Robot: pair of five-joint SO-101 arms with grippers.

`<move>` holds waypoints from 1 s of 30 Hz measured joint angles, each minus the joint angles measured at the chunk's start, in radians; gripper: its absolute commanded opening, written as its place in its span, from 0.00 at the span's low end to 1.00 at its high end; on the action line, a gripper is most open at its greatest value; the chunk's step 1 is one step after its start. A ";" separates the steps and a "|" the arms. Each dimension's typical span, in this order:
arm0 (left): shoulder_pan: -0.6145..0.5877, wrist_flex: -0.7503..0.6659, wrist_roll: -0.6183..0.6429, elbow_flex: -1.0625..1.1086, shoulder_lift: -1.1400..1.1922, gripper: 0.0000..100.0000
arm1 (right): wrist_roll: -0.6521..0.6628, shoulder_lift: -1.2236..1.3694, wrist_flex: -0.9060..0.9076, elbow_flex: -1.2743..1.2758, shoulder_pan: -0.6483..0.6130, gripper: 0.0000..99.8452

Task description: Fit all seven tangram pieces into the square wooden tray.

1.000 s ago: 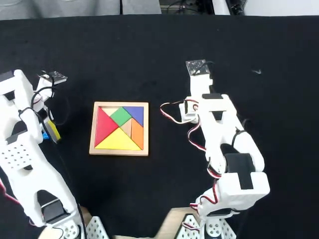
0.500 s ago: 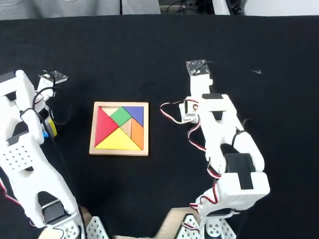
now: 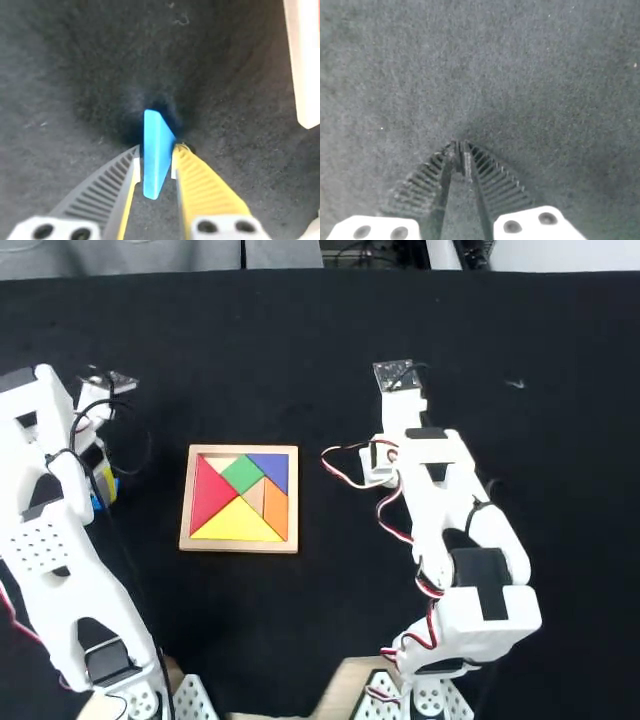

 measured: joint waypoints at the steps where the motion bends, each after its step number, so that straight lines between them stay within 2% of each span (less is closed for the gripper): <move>1: 0.005 0.000 0.000 0.012 -0.029 0.11 | 0.000 0.000 0.000 0.000 0.000 0.01; 10: 0.120 0.000 0.003 0.215 -0.358 0.11 | 0.000 0.000 0.000 0.000 0.000 0.01; 14: 0.146 -0.032 0.003 0.282 -0.428 0.11 | 0.000 0.000 0.000 0.000 0.000 0.01; 16: 0.114 -0.087 0.003 0.318 -0.431 0.15 | 0.000 0.000 0.000 0.000 0.000 0.01; 19: 0.052 -0.184 -0.028 0.407 -0.431 0.26 | 0.000 0.000 0.000 0.000 0.000 0.01; 26: -0.002 -0.493 -0.074 0.661 -0.431 0.27 | 0.000 0.000 0.000 0.000 0.000 0.01; 30: -0.009 -0.585 -0.109 0.709 -0.431 0.27 | 0.000 0.000 0.000 0.000 0.000 0.01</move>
